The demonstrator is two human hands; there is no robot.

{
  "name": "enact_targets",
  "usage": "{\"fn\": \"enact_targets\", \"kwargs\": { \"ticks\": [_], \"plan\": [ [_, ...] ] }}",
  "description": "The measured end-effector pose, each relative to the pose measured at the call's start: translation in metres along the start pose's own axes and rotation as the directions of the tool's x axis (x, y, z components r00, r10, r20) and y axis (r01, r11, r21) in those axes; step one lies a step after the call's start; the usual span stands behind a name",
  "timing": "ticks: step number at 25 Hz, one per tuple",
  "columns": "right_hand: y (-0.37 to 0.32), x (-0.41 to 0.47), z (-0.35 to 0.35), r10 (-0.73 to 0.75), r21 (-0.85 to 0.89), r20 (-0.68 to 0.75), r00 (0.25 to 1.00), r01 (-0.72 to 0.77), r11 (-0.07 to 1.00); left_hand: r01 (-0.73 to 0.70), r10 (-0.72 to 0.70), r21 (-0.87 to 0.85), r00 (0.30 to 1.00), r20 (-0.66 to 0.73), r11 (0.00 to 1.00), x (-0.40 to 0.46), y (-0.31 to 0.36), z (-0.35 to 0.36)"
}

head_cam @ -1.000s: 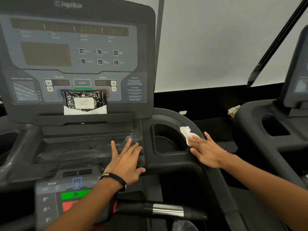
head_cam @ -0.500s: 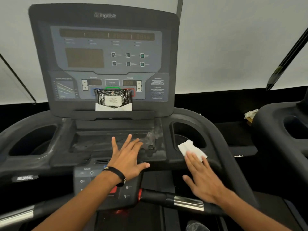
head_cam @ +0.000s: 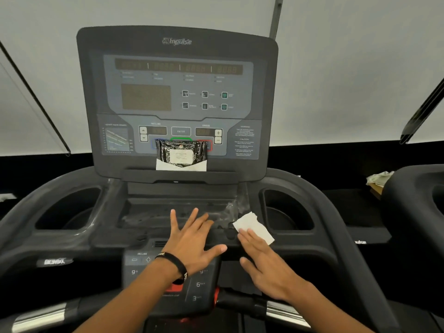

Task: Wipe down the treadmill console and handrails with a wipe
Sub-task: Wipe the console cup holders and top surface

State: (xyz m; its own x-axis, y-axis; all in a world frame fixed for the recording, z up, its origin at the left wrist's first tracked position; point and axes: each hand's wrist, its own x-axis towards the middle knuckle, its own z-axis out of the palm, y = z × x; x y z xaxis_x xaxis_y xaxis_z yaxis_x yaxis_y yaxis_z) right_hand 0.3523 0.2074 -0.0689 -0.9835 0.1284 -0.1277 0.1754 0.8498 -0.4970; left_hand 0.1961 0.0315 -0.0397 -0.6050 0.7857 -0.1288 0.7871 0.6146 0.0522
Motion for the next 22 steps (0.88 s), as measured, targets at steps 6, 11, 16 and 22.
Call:
{"fn": "enact_targets", "kwargs": {
  "ticks": [6,11,16,22],
  "plan": [
    [0.010,0.040,-0.008,0.058,-0.141,0.060,0.997,-0.049,0.989,0.238,-0.226,-0.101,0.967,0.119,0.966,0.008,-0.056,-0.004],
    [0.017,0.106,-0.016,0.087,-0.189,0.019,0.996,-0.082,0.979,0.341,-0.295,-0.126,0.911,0.287,0.932,0.024,-0.082,-0.001],
    [0.017,0.113,-0.011,0.107,-0.231,0.034,0.994,-0.096,0.968,0.346,-0.296,-0.143,0.911,0.286,0.927,0.028,-0.081,0.002],
    [-0.017,0.067,0.001,0.168,-0.235,0.059,0.984,-0.150,0.960,0.296,-0.237,-0.212,0.935,0.262,0.931,0.016,-0.089,0.002]
  ]
}}
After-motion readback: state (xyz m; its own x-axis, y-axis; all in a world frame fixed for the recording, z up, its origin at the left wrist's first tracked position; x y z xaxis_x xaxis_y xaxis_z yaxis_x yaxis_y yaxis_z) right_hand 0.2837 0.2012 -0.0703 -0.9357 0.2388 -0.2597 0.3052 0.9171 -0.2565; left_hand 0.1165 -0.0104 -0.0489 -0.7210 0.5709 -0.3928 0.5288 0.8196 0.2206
